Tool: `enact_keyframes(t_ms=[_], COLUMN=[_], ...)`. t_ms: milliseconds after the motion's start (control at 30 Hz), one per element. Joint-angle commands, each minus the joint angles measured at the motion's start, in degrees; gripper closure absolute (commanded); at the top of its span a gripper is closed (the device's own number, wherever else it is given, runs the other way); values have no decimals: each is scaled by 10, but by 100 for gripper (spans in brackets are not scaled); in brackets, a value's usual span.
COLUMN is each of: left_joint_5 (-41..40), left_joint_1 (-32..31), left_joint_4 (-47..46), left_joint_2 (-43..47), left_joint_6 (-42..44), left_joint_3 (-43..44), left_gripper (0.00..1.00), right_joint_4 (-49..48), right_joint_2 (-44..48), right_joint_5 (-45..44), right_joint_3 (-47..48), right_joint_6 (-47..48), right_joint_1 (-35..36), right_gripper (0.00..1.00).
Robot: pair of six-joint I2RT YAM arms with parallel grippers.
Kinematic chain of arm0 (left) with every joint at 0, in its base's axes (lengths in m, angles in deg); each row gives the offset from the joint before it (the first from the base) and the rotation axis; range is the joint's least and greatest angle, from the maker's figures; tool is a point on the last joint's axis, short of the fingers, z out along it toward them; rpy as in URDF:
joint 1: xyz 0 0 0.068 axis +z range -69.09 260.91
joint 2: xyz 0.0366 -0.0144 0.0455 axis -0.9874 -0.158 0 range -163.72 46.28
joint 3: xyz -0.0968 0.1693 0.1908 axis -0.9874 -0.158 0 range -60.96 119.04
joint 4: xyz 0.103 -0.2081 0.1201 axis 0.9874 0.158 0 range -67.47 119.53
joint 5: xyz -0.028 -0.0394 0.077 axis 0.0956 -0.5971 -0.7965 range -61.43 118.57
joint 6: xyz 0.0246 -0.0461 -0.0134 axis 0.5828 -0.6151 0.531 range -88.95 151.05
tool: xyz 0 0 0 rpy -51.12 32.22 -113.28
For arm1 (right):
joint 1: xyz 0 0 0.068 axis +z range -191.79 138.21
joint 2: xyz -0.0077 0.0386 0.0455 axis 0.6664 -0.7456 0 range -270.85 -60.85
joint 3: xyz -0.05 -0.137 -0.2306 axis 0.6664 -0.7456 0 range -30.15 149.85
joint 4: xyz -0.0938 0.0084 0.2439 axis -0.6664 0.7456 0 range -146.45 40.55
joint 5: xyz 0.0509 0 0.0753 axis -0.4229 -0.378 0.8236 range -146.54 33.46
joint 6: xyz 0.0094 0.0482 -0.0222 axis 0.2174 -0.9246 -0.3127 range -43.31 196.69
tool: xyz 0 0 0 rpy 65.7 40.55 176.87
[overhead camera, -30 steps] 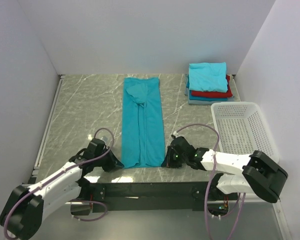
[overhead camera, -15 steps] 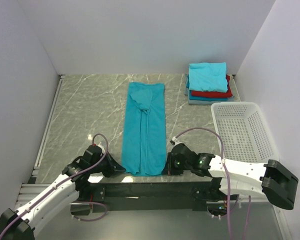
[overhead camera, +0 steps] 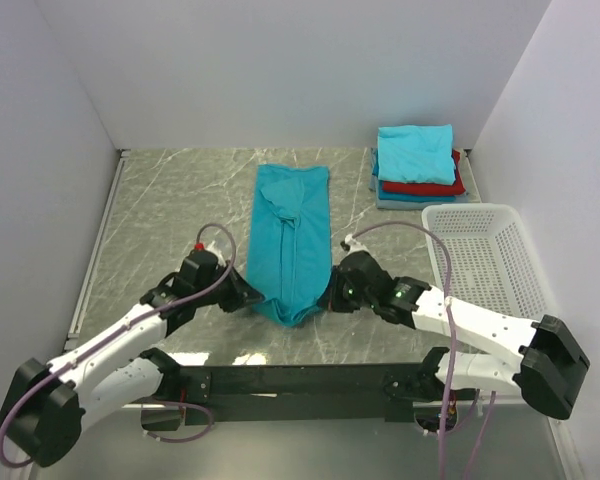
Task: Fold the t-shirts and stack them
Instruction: Fold the tshirt
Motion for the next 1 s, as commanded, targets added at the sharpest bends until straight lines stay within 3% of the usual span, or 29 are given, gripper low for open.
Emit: enact_keyframes(t_ms=[0, 300, 967], left_joint_5=[-26, -25, 109], left_joint_1=[2, 57, 161], left_joint_4=[-50, -107, -170], left_joint_2=[-47, -164, -365], left_joint_6=[48, 106, 176], left_joint_3=[60, 142, 283], left_gripper=[100, 100, 100], right_joint_4=[-7, 7, 30], right_joint_2=[-14, -109, -278], right_joint_5=[-22, -39, 17], right_joint_3=[58, 172, 325], right_joint_6=[43, 100, 171], right_joint_1=[-29, -100, -197], right_gripper=[100, 100, 100])
